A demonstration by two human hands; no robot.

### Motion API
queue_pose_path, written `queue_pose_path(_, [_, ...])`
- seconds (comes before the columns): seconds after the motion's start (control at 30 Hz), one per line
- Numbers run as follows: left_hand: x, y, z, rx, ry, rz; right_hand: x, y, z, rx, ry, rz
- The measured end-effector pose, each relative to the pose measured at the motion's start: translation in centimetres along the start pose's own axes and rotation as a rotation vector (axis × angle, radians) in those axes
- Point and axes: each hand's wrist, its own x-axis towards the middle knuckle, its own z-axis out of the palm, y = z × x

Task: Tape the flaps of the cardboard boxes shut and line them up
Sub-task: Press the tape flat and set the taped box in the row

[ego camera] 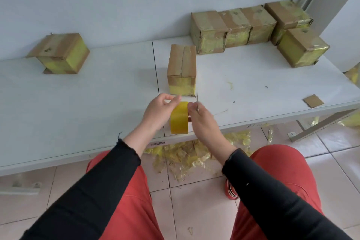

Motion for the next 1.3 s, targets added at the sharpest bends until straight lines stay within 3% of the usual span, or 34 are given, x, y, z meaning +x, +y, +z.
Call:
queue_pose_path(0.13, [-0.8,0.7,0.7,-0.289,0.014,-0.052,2.7,-0.8,-3.9,-0.313,0.061,-0.155])
queue_pose_path(0.3, [-1.4,0.7,1.6,-0.527,0.056,-0.121,5.0,-1.5,-6.0,-0.651,-0.072,-0.291])
queue_pose_path(0.57, [-1.8,0.8,2.2,-0.598,0.143,-0.089,6.7,-1.5,-4.9,-0.933,-0.021,-0.548])
queue_pose_path(0.87, [-1.0,1.3,2.2,-0.529,0.189,-0.067,8.7,-1.3,-5.5,-1.318,-0.075,-0.518])
queue_pose_path(0.97, [-0.7,1.1,1.7,-0.536,0.17,-0.053,8.6,-1.2,-7.2,-1.253,-0.062,-0.467])
queue_pose_path(1.03, [-0.6,1.1,1.4,-0.525,0.165,-0.044,8.4,-1.5,-7.6,-1.008,0.082,-0.556])
queue_pose_path(1.1, [-0.6,1.2,1.2,-0.503,0.156,-0.039,8.2,-2.3,-7.2,-0.843,0.1,-0.619])
queue_pose_path(1.2, [-0.6,1.3,0.7,-0.378,0.088,-0.025,8.3,-2.5,-6.4,-0.975,-0.058,-0.526])
queue_pose_path(1.3, [-1.2,1.3,0.2,-0.24,-0.012,0.003,8.3,-2.9,-6.4,-1.011,-0.094,-0.46])
